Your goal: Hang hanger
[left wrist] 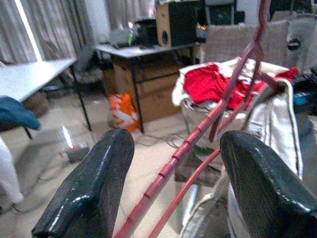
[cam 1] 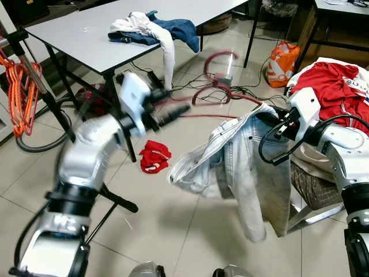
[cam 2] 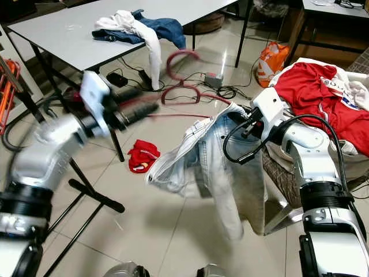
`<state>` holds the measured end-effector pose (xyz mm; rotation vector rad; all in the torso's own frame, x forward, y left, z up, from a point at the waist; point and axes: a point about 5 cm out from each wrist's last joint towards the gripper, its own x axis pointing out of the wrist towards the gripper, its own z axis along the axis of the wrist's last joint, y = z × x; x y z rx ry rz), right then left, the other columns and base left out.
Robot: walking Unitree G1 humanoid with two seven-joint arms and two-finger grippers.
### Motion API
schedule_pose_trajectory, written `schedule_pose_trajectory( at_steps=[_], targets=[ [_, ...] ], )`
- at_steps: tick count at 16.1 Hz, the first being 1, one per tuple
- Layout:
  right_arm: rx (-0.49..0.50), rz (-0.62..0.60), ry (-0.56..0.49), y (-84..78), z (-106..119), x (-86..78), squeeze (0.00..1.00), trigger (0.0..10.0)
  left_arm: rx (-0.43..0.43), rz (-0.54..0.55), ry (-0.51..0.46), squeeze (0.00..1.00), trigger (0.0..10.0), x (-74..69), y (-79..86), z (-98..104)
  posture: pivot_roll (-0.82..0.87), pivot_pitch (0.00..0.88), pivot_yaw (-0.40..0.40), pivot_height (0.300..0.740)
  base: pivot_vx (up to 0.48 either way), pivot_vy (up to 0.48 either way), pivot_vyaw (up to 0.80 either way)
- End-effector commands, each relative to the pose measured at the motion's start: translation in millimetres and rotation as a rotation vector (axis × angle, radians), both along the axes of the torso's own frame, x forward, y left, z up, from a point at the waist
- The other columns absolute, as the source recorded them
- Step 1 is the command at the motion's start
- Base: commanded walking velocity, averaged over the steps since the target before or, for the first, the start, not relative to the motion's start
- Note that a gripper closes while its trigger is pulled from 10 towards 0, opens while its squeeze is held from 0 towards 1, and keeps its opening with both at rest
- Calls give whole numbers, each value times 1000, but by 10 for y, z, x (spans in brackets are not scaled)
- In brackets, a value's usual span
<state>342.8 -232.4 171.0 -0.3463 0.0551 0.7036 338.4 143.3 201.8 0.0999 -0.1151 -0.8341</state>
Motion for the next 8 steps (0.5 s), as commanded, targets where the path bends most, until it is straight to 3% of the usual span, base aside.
schedule_pose_trajectory(
  at_steps=[1, 5, 7, 8],
  targets=[
    [39, -25, -84, -87, 171, 0, 0, 0, 17, 31, -9, 0, 10000, 34, 116, 20, -126, 0, 47, 740, 0, 0, 0],
    [49, -77, -101, -160, 156, -3, 0, 0, 67, 185, -26, 0, 10000, 143, 452, -3, -128, 0, 54, 740, 0, 0, 0],
    [47, -113, -152, -170, 248, 23, 0, 0, 83, 258, -30, 0, 10000, 176, 623, -3, -129, 0, 57, 740, 0, 0, 0],
    [54, -105, -184, -140, 321, 28, 0, 0, 71, 252, -17, 0, 10000, 165, 631, -30, -127, 0, 59, 740, 0, 0, 0]
  ],
)
